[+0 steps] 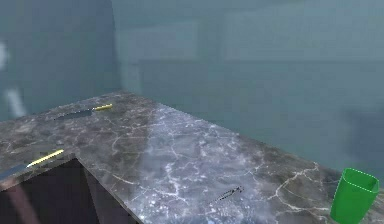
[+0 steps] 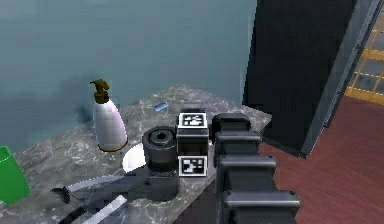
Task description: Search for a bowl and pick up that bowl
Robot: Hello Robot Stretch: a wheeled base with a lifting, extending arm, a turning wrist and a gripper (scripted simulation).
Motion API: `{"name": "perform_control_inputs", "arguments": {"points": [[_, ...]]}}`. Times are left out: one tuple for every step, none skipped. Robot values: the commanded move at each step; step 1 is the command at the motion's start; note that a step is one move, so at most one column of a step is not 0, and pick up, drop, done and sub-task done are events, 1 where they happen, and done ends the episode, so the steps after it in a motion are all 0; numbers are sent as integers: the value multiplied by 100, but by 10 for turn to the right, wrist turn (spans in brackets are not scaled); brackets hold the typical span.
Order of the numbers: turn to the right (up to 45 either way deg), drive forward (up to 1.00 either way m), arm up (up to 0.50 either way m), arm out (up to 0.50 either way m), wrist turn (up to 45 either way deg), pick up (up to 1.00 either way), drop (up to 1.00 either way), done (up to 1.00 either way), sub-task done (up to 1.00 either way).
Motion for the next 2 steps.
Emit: {"name": "perform_control_inputs", "arguments": {"points": [[0, 0, 0, 0, 450, 0, 0, 0, 0], [0, 0, 0, 0, 120, 0, 0, 0, 0]]}}
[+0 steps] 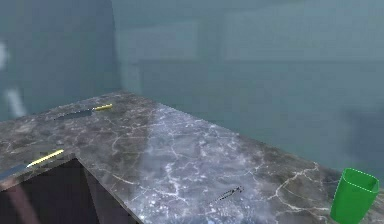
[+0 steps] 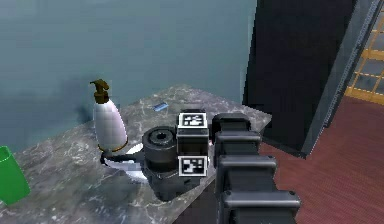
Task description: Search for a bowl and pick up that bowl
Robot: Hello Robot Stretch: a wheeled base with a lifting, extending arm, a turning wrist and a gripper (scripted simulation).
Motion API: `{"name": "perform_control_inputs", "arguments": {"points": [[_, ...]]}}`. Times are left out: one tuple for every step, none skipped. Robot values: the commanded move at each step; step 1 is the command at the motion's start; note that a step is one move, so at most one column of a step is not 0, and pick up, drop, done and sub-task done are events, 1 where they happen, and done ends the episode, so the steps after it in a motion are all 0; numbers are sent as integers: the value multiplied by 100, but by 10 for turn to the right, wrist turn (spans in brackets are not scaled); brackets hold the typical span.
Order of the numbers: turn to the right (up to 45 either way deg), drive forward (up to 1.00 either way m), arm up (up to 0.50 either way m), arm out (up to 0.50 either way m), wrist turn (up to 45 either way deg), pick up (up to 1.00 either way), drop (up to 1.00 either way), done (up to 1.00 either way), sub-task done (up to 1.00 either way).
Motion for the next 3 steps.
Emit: {"name": "perform_control_inputs", "arguments": {"points": [[0, 0, -8, 0, 0, 0, 0, 0, 0], [0, 0, 0, 0, 0, 100, 0, 0, 0], [0, 0, 8, 0, 0, 0, 0, 0, 0]]}}
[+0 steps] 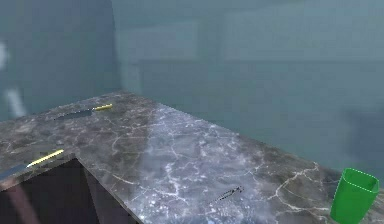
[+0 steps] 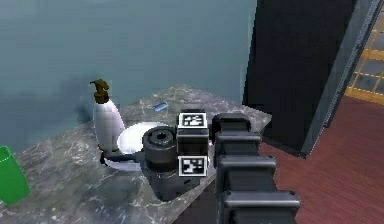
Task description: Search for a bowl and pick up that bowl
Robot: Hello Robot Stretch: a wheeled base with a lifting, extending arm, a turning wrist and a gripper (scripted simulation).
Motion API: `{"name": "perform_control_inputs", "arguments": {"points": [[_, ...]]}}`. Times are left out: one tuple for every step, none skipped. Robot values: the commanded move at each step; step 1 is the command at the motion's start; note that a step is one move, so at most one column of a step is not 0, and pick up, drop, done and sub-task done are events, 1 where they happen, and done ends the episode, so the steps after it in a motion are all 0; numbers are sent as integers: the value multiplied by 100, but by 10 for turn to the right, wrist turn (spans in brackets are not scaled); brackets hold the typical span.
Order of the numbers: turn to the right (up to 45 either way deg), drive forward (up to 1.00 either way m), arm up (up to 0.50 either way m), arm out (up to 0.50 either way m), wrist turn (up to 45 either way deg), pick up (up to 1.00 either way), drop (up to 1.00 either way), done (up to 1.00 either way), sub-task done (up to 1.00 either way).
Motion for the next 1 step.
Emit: {"name": "perform_control_inputs", "arguments": {"points": [[0, 0, 0, 0, 0, 0, 0, 100, 0]]}}
